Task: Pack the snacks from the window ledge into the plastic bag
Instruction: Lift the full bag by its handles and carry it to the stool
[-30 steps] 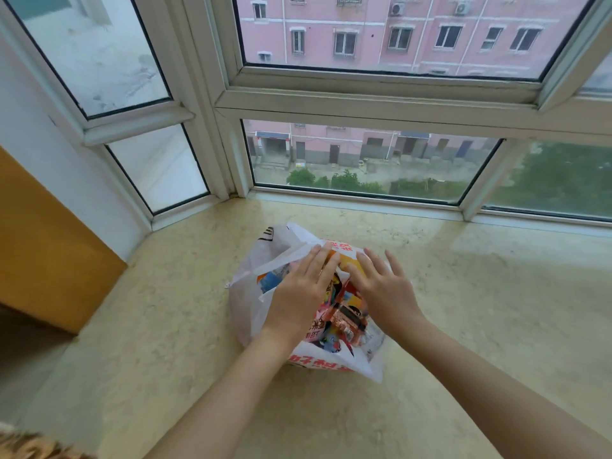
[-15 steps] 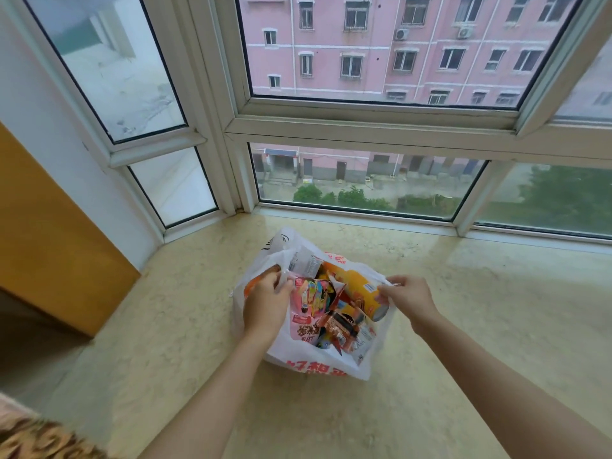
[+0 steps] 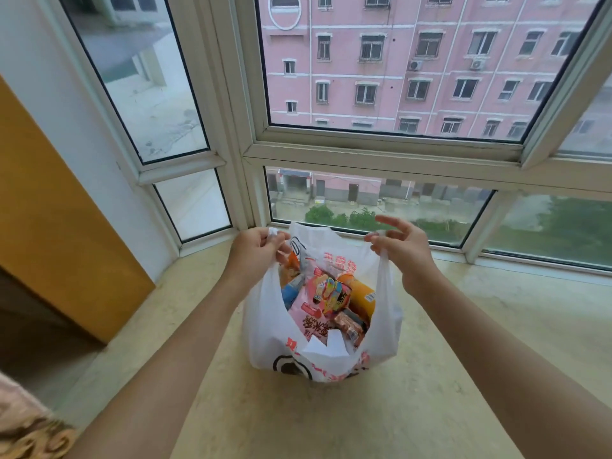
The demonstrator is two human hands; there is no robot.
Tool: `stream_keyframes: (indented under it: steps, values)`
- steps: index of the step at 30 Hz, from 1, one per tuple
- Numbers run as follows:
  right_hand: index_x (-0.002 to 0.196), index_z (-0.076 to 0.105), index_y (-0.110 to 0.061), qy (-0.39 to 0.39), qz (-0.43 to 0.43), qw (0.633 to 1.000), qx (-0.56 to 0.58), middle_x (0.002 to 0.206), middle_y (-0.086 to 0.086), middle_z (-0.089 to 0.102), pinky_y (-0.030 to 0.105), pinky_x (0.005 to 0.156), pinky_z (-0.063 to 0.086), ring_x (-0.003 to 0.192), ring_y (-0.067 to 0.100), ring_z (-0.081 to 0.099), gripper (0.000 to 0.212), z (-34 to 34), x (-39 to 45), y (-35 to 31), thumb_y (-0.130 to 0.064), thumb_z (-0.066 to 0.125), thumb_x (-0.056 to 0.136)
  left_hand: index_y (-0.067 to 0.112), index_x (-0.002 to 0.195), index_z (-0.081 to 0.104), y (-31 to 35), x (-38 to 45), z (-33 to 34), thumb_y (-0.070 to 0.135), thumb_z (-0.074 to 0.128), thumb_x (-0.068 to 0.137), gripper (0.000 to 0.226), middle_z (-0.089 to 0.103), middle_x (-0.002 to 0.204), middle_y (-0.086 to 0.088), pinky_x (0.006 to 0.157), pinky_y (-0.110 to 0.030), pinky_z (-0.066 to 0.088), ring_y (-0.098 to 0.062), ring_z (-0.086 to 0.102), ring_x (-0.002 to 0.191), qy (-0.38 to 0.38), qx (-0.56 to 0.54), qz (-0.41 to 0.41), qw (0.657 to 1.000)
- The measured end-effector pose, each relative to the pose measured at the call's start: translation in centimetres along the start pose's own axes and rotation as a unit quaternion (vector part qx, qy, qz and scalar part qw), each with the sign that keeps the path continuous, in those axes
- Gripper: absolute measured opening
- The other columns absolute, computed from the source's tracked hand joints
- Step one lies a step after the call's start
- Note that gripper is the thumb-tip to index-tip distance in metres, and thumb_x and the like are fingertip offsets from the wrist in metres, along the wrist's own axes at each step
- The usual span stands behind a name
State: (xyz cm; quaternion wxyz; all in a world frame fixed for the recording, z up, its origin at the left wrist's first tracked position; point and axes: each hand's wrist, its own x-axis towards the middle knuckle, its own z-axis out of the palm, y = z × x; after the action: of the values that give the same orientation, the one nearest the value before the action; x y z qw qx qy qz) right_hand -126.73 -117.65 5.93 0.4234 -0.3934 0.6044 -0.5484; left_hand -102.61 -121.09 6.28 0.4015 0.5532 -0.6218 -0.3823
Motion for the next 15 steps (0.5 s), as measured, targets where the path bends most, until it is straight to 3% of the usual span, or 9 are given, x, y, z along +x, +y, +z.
stream_keyframes:
  steps: [2, 7, 10, 13, 15]
  values:
    - [0.118, 0.059, -0.017, -0.032, -0.002, 0.999, -0.021, 0.087, 0.01, 0.072, 0.026, 0.073, 0.055, 0.077, 0.019, 0.067, 0.042, 0.2, -0.3, -0.3, 0.002, 0.068, 0.082, 0.011, 0.094, 0.068, 0.4, -0.3, 0.8, 0.017, 0.052, 0.098, 0.018, 0.07, 0.076, 0.003, 0.059, -0.011, 0.049, -0.007, 0.066, 0.06, -0.026, 0.016, 0.002, 1.0]
    - [0.125, 0.056, -0.011, -0.06, 0.047, 0.996, -0.046, 0.088, 0.013, 0.073, 0.028, 0.073, 0.054, 0.083, 0.024, 0.069, 0.046, 0.1, -1.8, 3.0, 0.006, 0.062, 0.083, 0.003, 0.102, 0.066, -2.8, -2.2, 3.9, 0.009, 0.052, 0.097, 0.016, 0.073, 0.095, -0.009, 0.075, -0.027, 0.058, -0.015, 0.071, 0.077, -0.112, 0.019, -0.052, 0.992]
    - [0.127, 0.055, -0.011, -0.089, 0.066, 0.993, -0.038, 0.087, 0.012, 0.074, 0.027, 0.072, 0.055, 0.084, 0.024, 0.071, 0.04, 0.0, -2.4, 4.2, 0.001, 0.056, 0.089, -0.003, 0.103, 0.063, -3.4, -3.2, 5.7, 0.01, 0.048, 0.099, 0.021, 0.067, 0.104, 0.001, 0.082, -0.028, 0.056, -0.017, 0.07, 0.086, -0.153, 0.025, -0.035, 0.987]
    - [0.13, 0.048, -0.016, -0.15, 0.111, 0.982, -0.014, 0.089, 0.014, 0.074, 0.033, 0.078, 0.056, 0.087, 0.026, 0.071, 0.036, 0.5, -2.6, 4.5, -0.007, 0.046, 0.095, 0.009, 0.086, 0.059, -3.3, -3.6, 6.5, 0.016, 0.045, 0.1, 0.021, 0.057, 0.083, -0.006, 0.071, -0.021, 0.048, -0.019, 0.058, 0.076, -0.184, 0.068, -0.016, 0.98]
    - [0.132, 0.043, -0.02, -0.169, 0.137, 0.976, -0.009, 0.093, 0.014, 0.074, 0.039, 0.087, 0.053, 0.09, 0.026, 0.071, 0.036, 0.6, -2.6, 4.6, -0.012, 0.042, 0.097, 0.013, 0.07, 0.057, -3.6, -3.6, 6.5, 0.013, 0.049, 0.098, 0.029, 0.052, 0.068, -0.011, 0.063, -0.024, 0.036, -0.024, 0.051, 0.069, -0.189, 0.122, -0.003, 0.974]
